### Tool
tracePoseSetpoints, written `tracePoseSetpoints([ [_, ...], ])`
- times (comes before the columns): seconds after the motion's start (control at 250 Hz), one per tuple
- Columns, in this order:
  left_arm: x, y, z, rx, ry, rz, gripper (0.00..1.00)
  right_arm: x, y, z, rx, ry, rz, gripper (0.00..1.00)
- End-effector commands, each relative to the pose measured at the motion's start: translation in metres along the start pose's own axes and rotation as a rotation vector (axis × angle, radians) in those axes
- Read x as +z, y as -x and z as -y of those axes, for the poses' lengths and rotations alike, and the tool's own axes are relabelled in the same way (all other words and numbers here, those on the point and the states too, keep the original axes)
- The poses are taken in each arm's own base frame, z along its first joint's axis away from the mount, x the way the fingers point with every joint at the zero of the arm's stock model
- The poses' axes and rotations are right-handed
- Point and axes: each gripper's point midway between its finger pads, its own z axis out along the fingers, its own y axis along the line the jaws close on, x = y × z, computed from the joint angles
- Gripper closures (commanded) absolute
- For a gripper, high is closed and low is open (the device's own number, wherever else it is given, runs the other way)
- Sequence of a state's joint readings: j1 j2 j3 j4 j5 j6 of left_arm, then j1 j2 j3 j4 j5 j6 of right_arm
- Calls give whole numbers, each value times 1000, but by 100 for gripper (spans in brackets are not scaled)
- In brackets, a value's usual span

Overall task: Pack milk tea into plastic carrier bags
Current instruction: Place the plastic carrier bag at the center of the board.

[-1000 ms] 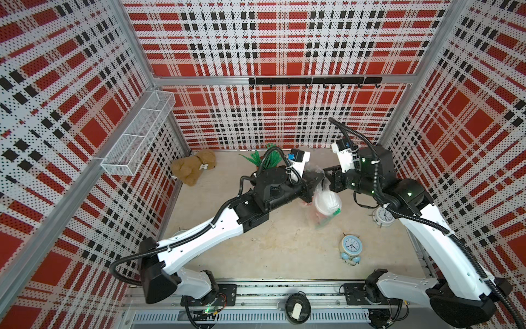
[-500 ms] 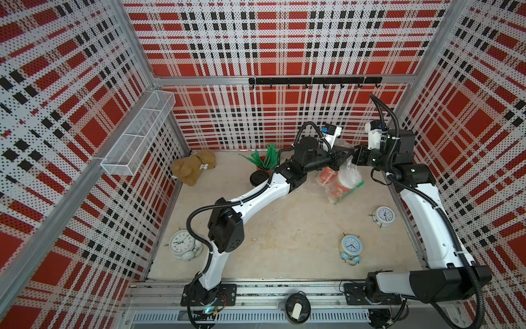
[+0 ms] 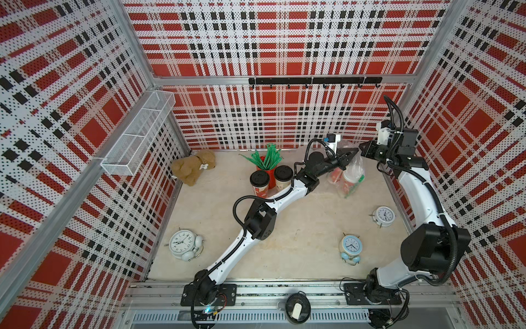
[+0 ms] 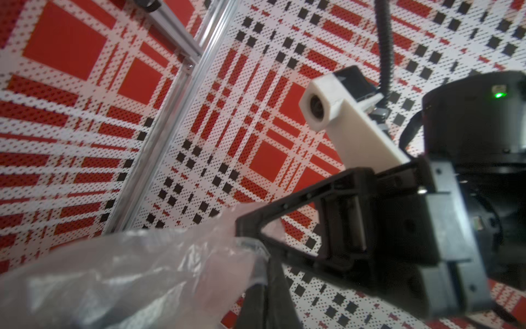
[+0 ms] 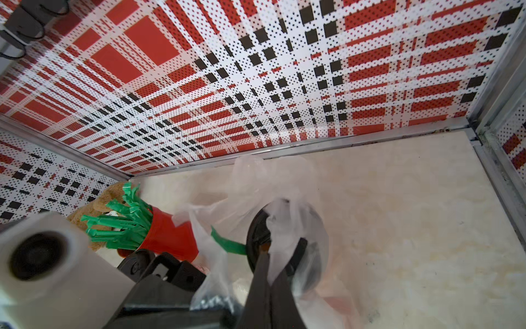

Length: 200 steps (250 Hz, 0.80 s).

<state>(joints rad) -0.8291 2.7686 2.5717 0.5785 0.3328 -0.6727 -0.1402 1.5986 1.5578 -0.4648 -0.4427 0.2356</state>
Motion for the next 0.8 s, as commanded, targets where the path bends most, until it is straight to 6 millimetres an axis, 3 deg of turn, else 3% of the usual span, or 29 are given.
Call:
tracePoseSetpoints([
  [0.0, 5, 22, 23, 42, -15, 158, 98, -4, 23, -5, -22, 54, 87, 100],
  [0.36, 8, 19, 25, 67, 30, 204, 100, -23, 30, -3, -42, 34, 152, 100],
  [0.796, 5, -21, -2, -28, 127, 212, 98, -33, 0, 27, 10, -56, 104, 100],
])
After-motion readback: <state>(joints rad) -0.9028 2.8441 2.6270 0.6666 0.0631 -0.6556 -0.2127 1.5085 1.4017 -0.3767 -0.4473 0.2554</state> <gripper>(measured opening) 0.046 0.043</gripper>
